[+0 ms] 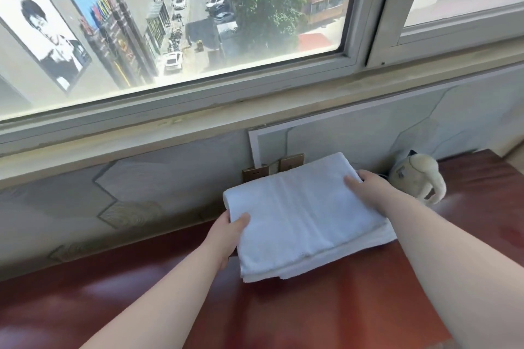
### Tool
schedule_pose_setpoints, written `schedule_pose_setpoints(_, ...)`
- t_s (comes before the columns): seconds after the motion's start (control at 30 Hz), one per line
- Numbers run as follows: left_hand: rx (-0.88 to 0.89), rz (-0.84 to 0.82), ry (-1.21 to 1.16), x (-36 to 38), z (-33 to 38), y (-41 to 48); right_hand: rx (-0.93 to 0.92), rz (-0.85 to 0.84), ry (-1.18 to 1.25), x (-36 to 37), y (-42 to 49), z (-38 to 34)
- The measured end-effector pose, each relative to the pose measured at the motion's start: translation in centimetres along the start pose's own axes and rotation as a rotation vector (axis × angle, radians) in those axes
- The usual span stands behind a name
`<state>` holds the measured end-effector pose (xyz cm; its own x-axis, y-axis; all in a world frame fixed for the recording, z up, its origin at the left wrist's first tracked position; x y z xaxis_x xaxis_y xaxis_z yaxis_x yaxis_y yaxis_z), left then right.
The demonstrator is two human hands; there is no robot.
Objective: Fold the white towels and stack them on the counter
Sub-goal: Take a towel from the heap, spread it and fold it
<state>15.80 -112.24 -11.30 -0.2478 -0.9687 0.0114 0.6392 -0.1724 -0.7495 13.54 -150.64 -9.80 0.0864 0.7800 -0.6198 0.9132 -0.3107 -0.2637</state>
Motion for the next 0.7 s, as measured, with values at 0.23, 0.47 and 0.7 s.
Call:
schedule_pose_setpoints(0.23,-0.070,0.029,0.014,5.7,1.0,3.6,0.023,0.006,-0.056,-3.8,3.4,4.0)
schedule_pose_setpoints(0.47,-0.124,0.032,0.157,9.4,-2.0,6.6,0.105,-0.124,-0.252,-2.6,4.5,9.7)
schedule_pose_setpoints(0.7,-0.142,0.161,0.034,8.4,-2.6,7.7,0.132,-0.053,-0.273,-2.1,3.0,14.0)
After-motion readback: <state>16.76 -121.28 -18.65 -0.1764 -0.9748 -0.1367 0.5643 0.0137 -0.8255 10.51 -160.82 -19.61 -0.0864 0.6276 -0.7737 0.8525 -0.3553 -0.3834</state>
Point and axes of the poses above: each hand's wrist, its own y-axis towards the middle knuckle, its own x-axis out of the palm, z = x × y, the point moved 5 cm from there along y, towards the middle knuckle, and after that the axes turned 14 degrees about -x, right-handed, at the moved point
